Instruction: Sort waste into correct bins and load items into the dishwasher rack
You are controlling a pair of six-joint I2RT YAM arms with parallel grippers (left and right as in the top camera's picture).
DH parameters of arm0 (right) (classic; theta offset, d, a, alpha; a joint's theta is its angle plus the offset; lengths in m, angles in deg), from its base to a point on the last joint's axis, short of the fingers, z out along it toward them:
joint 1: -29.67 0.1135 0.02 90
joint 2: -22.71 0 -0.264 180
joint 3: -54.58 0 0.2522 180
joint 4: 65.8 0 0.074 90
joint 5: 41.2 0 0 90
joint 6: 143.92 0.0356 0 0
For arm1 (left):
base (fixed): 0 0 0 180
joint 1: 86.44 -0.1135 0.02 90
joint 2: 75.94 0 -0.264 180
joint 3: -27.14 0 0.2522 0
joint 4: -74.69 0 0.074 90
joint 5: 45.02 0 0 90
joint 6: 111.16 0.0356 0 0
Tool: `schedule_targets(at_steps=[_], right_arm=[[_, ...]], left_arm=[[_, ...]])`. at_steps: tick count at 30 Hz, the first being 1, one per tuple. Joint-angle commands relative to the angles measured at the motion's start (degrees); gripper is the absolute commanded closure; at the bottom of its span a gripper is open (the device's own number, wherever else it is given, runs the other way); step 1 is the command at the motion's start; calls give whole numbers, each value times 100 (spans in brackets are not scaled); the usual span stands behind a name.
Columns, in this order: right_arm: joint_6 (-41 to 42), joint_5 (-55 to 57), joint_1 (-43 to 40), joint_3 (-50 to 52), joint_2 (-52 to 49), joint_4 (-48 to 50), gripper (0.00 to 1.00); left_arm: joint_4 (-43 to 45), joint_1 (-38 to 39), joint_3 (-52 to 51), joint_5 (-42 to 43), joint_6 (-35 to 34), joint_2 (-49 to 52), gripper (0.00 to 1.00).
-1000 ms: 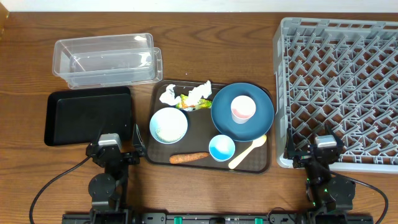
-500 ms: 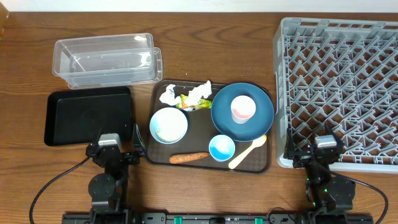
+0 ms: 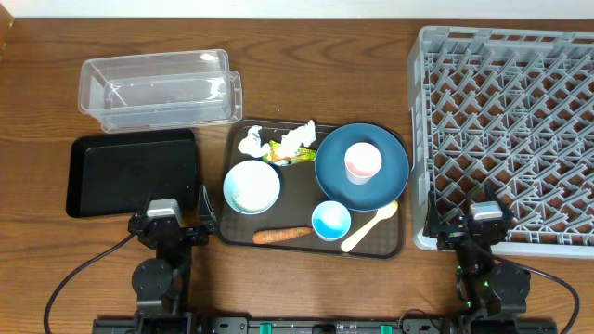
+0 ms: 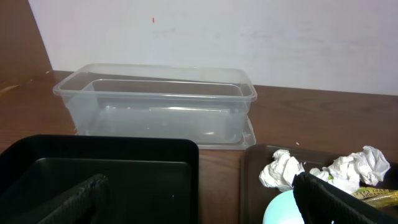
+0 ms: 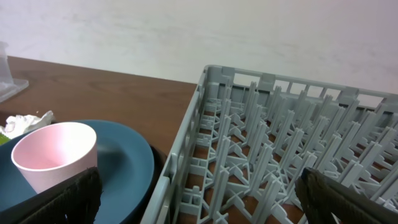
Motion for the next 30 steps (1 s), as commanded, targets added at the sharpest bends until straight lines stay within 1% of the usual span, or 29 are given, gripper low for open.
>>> schedule_targets(at_steps=[1, 5, 8, 10, 14, 19, 23, 26, 30], right_arm=[[201, -4, 33, 9, -7, -15, 1], [286, -2, 33, 2, -7, -15, 1], [286, 0, 33, -15, -7, -20, 1], [284, 26, 33, -48, -7, -15, 1], [289, 216, 33, -184, -9, -20, 1], [284, 455, 31, -479, -138, -22, 1], [284, 455, 31, -734, -516, -20, 1], [284, 468, 33, -1012, -1023, -22, 1], [282, 468, 31, -1521, -1912, -24, 1]], left_arm=[[-249, -39, -87, -70, 28, -35, 4], [-247, -39, -85, -70, -20, 55, 5], [-247, -39, -15, -70, -330, 216, 5], [-247, -39, 101, -68, -501, 396, 5], [-249, -39, 490, -70, -511, 981, 4], [-260, -39, 1373, -68, -511, 2083, 5], [-372, -39, 2135, -59, -509, 3069, 5], [-625, -39, 2686, 136, -509, 3746, 5], [-1056, -39, 3386, 669, -507, 4594, 5]])
